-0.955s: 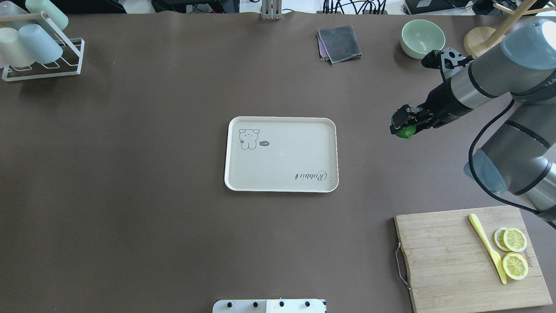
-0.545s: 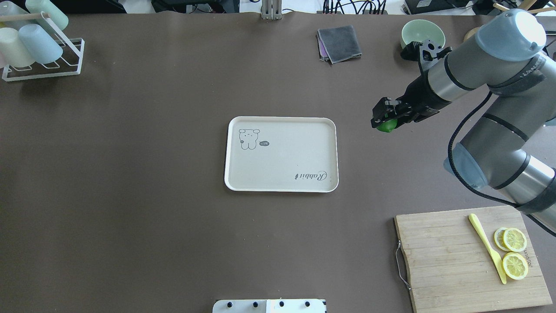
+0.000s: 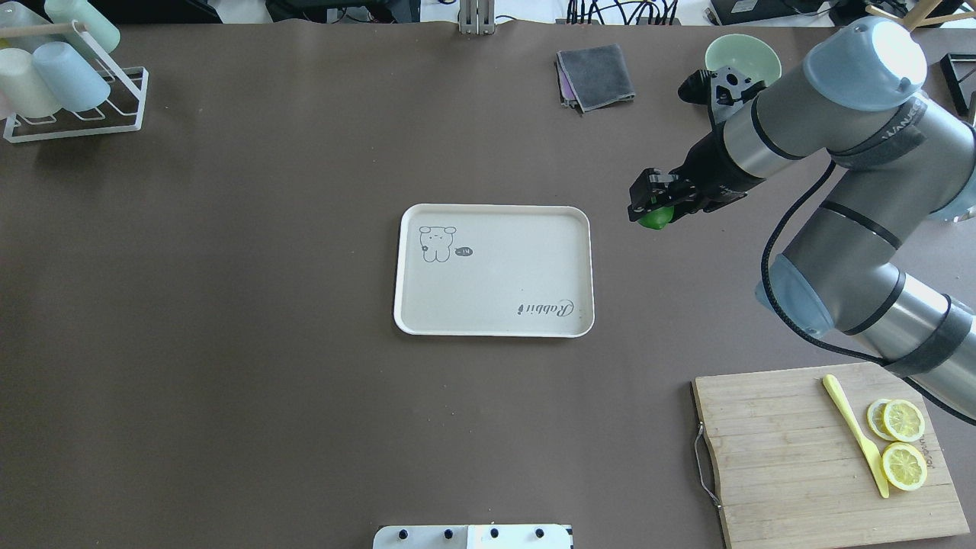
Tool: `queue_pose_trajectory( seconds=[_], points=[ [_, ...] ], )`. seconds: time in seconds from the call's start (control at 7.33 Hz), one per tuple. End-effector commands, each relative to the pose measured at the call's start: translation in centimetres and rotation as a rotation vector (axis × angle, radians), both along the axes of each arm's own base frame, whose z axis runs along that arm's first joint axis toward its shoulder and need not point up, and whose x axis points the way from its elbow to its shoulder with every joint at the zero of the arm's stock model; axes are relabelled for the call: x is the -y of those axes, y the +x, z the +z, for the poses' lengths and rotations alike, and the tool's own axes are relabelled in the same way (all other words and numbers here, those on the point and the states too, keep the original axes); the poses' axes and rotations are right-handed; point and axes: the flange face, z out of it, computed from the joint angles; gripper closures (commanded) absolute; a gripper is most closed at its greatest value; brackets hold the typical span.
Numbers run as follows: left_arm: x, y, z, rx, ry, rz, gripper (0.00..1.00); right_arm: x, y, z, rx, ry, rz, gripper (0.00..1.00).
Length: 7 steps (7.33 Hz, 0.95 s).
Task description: Place all lemons on tray
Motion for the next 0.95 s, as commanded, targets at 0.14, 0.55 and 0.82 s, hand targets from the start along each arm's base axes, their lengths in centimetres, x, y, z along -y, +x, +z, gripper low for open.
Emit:
queue_pose_trajectory(
  seconds=[0.14,0.55,0.82],
  points=[
    [-0.2,3.3,1.1,-0.007,-0.050,0.027,0.02,-0.2,-0.2,-0.6,0.000,0.015,0.010,1.00],
    [0.0,4.1,2.3,0.001,-0.080,0.040,0.02,-0.4,-0.8,-1.0,-0.004,0.032,0.018,1.00],
    [-0.1,4.3,2.6,0.003,-0.089,0.043,0.02,-1.3,-3.2,-2.4,-0.007,0.059,0.017,1.00]
  ],
)
